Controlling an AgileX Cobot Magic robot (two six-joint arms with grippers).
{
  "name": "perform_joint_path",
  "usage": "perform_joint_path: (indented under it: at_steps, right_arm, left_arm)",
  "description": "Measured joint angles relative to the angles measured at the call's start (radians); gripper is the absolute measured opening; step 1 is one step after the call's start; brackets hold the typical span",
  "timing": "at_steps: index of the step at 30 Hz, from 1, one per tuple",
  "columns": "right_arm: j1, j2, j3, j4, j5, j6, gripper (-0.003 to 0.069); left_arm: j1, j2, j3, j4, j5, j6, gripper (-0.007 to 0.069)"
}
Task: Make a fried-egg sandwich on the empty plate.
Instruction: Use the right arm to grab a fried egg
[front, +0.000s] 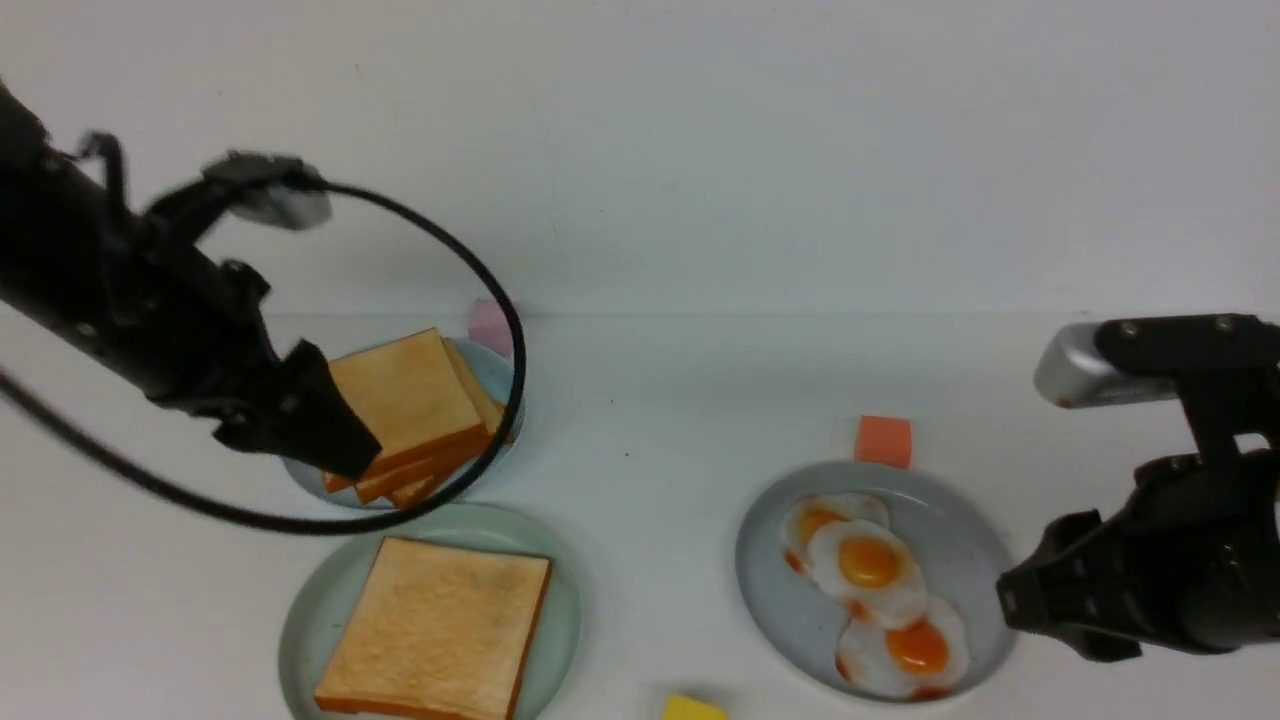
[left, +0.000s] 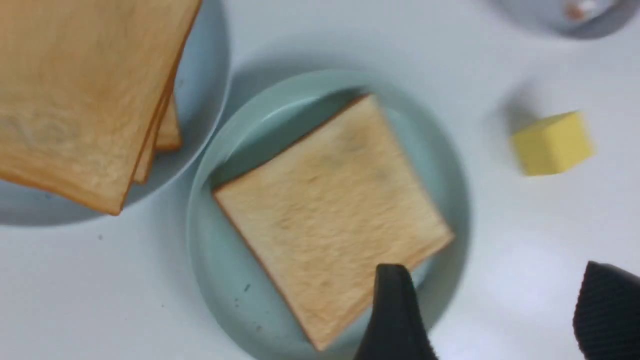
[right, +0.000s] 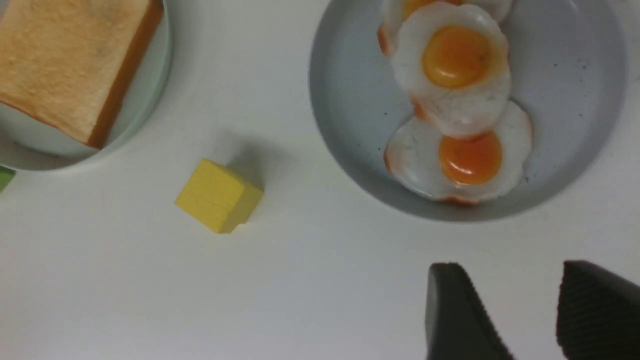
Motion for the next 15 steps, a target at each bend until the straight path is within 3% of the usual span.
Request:
perform_joint_path:
  at_steps: [7,11,15]
  right_arm:
    - [0.000,0.007,-0.003,0.023,-0.170,-0.015,0.0316]
    - [0.000,0.007,-0.004,0.076,-0.297,-0.017,0.0316]
    - [0.000,0.019,-0.005,0.094,-0.316,-0.054,0.0316]
  left_arm:
    - [0.000,-0.285,-0.001,-0.078,0.032,-0.066,0.0363]
    - [0.000,-0.461,-0.001,-0.027,0.039,-0.084,0.0267]
    - [0.000,-0.626,0.021,0.022,0.039,-0.138,0.0151]
